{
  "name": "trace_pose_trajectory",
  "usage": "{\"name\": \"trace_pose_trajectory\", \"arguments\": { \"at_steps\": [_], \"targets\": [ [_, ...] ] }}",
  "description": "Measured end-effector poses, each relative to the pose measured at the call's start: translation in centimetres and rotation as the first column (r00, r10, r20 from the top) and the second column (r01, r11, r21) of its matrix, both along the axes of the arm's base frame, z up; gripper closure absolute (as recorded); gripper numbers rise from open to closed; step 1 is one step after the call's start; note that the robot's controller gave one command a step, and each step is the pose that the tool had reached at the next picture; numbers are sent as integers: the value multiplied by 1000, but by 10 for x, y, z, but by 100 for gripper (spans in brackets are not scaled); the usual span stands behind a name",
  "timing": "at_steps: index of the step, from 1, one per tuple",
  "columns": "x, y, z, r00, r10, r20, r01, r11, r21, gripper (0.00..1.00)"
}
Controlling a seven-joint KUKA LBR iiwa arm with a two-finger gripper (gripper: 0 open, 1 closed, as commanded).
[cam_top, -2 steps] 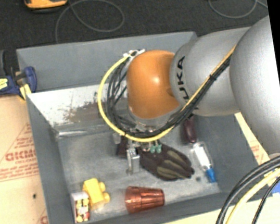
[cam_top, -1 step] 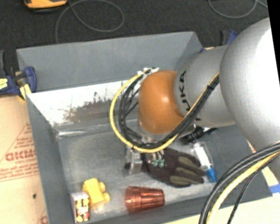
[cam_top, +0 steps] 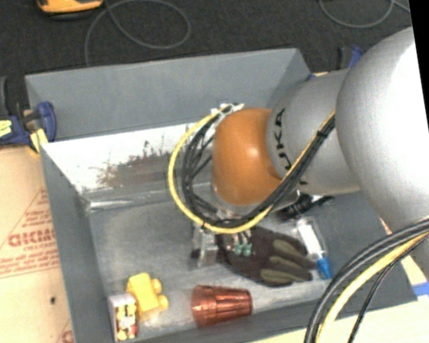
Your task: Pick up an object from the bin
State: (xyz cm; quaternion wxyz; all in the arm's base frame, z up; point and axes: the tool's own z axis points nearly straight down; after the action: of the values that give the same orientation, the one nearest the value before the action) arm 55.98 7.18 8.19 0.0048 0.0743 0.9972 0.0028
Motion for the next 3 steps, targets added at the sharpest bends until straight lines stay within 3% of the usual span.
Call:
{"name": "trace_pose_trajectory", "arguments": {
  "at_steps": [3],
  "targets": [
    [0, 0, 0, 1000, -5, 0, 5, 1000, 0, 100]
  ]
}}
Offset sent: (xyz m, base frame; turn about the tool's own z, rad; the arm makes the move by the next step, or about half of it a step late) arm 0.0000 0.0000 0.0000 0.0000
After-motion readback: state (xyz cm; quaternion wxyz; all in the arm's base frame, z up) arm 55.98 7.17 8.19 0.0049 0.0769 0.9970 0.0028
